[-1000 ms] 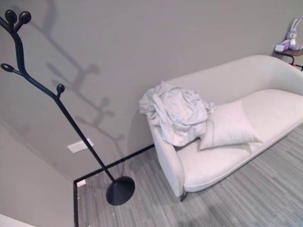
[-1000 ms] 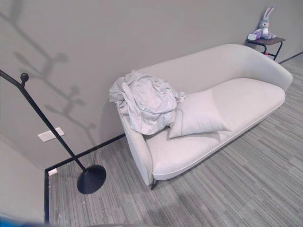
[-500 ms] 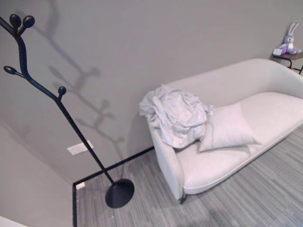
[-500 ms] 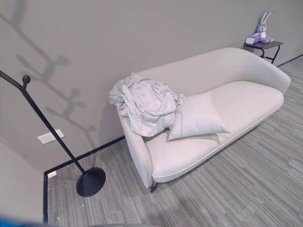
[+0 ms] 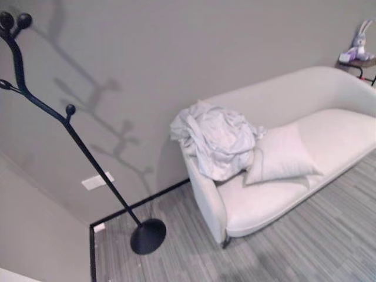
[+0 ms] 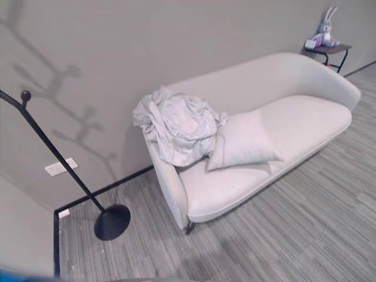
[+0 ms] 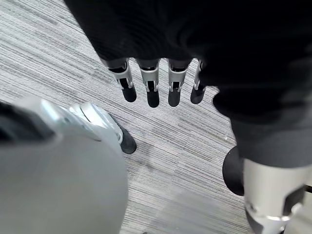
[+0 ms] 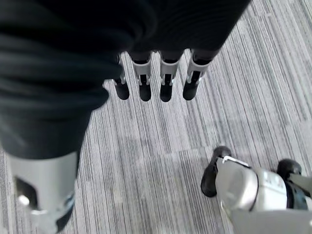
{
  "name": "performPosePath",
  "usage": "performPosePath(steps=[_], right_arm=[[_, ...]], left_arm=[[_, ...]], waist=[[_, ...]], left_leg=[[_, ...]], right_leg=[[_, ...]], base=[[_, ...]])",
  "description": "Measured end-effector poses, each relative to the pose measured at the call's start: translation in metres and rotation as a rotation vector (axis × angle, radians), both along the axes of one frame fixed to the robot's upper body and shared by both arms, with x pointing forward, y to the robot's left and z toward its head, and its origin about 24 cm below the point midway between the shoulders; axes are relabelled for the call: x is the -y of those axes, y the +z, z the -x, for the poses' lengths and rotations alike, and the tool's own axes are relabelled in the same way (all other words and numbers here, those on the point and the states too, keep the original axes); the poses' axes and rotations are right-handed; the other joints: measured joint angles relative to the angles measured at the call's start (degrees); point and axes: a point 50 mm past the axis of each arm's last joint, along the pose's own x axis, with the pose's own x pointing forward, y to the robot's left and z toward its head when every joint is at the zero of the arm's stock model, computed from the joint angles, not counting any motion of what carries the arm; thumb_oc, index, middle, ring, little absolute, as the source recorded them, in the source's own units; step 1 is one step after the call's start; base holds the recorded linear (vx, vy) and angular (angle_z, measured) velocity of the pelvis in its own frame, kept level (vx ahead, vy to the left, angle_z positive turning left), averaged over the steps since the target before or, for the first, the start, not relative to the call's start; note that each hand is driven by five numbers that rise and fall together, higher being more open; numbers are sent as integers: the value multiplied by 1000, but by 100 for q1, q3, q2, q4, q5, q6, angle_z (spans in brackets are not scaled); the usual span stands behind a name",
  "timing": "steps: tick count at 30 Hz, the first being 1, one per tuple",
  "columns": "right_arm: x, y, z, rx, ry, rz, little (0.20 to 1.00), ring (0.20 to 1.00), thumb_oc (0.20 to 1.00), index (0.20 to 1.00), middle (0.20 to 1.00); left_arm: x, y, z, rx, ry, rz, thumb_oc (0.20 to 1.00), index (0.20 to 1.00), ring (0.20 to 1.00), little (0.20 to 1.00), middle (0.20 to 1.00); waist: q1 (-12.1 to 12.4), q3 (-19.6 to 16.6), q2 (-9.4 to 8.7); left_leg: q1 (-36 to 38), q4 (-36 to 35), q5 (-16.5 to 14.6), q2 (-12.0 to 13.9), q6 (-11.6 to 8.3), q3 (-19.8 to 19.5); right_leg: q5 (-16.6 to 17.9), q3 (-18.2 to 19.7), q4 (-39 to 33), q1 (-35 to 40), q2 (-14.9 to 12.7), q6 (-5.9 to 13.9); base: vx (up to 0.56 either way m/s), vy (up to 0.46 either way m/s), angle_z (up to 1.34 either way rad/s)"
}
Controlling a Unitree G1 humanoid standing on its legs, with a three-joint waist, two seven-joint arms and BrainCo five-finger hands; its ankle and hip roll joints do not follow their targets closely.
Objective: Hang the clothes on the sofa on the clothes rack.
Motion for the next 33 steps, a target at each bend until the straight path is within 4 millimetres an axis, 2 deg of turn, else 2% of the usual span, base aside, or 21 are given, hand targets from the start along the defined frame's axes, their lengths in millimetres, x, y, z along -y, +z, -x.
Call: performPosePath(steps=[1, 3, 4, 6, 8, 9, 11, 12, 15, 17, 21, 23, 24, 26, 27, 29, 30, 31, 33], right_arm=[[-2, 0, -7, 16, 5, -1, 1000, 1000, 1000, 1000, 1000], [-3, 0, -12, 28, 10, 9, 1000, 1000, 1000, 1000, 1000], [-2, 0, -12, 33, 11, 15, 1000, 1000, 1000, 1000, 1000], [-2, 0, -10, 28, 29, 20, 1000, 1000, 1000, 1000, 1000], [-1, 0, -9, 24, 45, 26, 1000, 1000, 1000, 1000, 1000], [-1, 0, -9, 20, 57, 31, 1000, 1000, 1000, 1000, 1000], [-2, 0, -11, 15, 57, 34, 1000, 1000, 1000, 1000, 1000], [-3, -1, -11, 12, 53, 31, 1000, 1000, 1000, 1000, 1000], [-2, -1, -6, -2, 48, 39, 1000, 1000, 1000, 1000, 1000], [-3, 0, -13, 21, 47, 40, 1000, 1000, 1000, 1000, 1000], [-2, -2, 6, -15, 33, 35, 1000, 1000, 1000, 1000, 1000], [3, 0, 16, -45, 27, 43, 1000, 1000, 1000, 1000, 1000], [-1, -1, 18, -51, 33, 35, 1000, 1000, 1000, 1000, 1000], [-17, -6, 12, -41, 55, -10, 1000, 1000, 1000, 1000, 1000], [-22, -7, 7, -31, 71, -21, 1000, 1000, 1000, 1000, 1000], [-31, -9, 0, -17, 79, -39, 1000, 1000, 1000, 1000, 1000], [-34, -9, -10, 9, 88, -43, 1000, 1000, 1000, 1000, 1000], [-34, -8, -16, 22, 94, -37, 1000, 1000, 1000, 1000, 1000], [-32, -7, -30, 64, 114, -21, 1000, 1000, 1000, 1000, 1000]], left_arm=[[-4, 2, -12, 37, 19, -12, 1000, 1000, 1000, 1000, 1000], [-8, 4, -21, 79, 73, -22, 1000, 1000, 1000, 1000, 1000], [-7, 4, -22, 84, 80, -19, 1000, 1000, 1000, 1000, 1000], [-8, 4, -21, 82, 85, -21, 1000, 1000, 1000, 1000, 1000], [-8, 4, -20, 81, 80, -23, 1000, 1000, 1000, 1000, 1000], [-7, 4, -20, 75, 68, -22, 1000, 1000, 1000, 1000, 1000], [-6, 4, -21, 76, 70, -23, 1000, 1000, 1000, 1000, 1000], [-6, 4, -22, 79, 71, -24, 1000, 1000, 1000, 1000, 1000], [-1, 3, -20, 72, 81, -13, 1000, 1000, 1000, 1000, 1000], [1, 2, -18, 66, 87, -10, 1000, 1000, 1000, 1000, 1000], [8, 1, -18, 53, 48, 0, 1000, 1000, 1000, 1000, 1000], [15, 0, -18, 51, 18, 12, 1000, 1000, 1000, 1000, 1000], [14, 0, -17, 48, 17, 10, 1000, 1000, 1000, 1000, 1000], [0, 3, -18, 58, 22, -37, 1000, 1000, 1000, 1000, 1000], [-6, 5, -23, 70, 23, -54, 1000, 1000, 1000, 1000, 1000], [-17, 9, -34, 97, 26, -84, 1000, 1000, 1000, 1000, 1000], [-20, 11, -40, 107, 31, -98, 1000, 1000, 1000, 1000, 1000], [-20, 11, -42, 112, 37, -98, 1000, 1000, 1000, 1000, 1000], [-20, 11, -39, 102, 41, -105, 1000, 1000, 1000, 1000, 1000]], waist=[[8, 150, -139], [82, 303, -261], [67, 323, -235], [69, 315, -270], [71, 315, -277], [23, 259, -210], [18, 256, -168], [42, 271, -153], [133, 235, -54], [159, 196, 7], [131, 13, 188], [131, -123, 375], [137, -178, 367], [100, -213, 27], [103, -232, -107], [109, -217, -299], [135, -203, -377], [136, -184, -361], [180, -162, -331]], left_leg=[[-368, 558, 107, -63, -196, -94], [-584, 818, 182, -4, -109, -76], [-613, 764, 184, 89, -97, -53], [-412, 44, 233, 258, -33, 108], [-289, -316, 251, 302, -6, 129], [-279, -795, 299, 466, -30, 69], [-313, -1684, 371, 690, -95, 34], [-384, -1693, 399, 748, -96, 34], [-350, -1689, 389, 949, -108, 94], [-281, -1663, 397, 988, -98, 208], [43, -1692, 418, 889, -64, 299], [209, -1670, 435, 860, -33, 402], [250, -1612, 641, 760, -81, 548], [215, -1396, 447, 406, 174, 772], [153, -1327, 400, 291, 241, 803], [-12, -1075, 249, 91, 384, 819], [-197, -787, 77, -47, 450, 823], [-343, -521, -104, -82, 508, 817], [-393, -381, -220, -200, 564, 848]], right_leg=[[40, 28, -32, -44, -105, -56], [294, -149, -412, 170, -135, -184], [317, -231, -587, 307, -106, -202], [323, -340, -890, 513, -102, -195], [332, -317, -1020, 577, -96, -210], [373, -269, -1173, 609, -33, -100], [456, -34, -1326, 590, 43, -41], [522, 93, -1372, 635, 84, -95], [628, 184, -1495, 847, 131, -34], [625, 291, -1565, 936, 132, -27], [616, 537, -1854, 1253, 10, 215], [484, 686, -1728, 1199, -43, 455], [404, 797, -1558, 1142, -168, 581], [201, 898, -1278, 1016, -567, 838], [165, 901, -1241, 955, -681, 891], [121, 884, -1255, 910, -892, 972], [52, 883, -1136, 798, -1017, 1083], [16, 880, -1110, 781, -1077, 1151], [-23, 901, -1049, 756, -1186, 1208]], base=[[-22, -26, 10], [97, 35, 11], [153, 68, 25], [117, 72, 19], [165, 124, 13], [160, 106, 23], [177, 124, 27], [205, 156, 15], [162, 121, -6], [308, 250, -44], [236, 219, -29], [131, 175, -41], [77, 115, -55], [72, 149, -36], [77, 180, -5], [56, 171, 6], [52, 160, 11], [41, 105, 6], [80, 210, 3]])
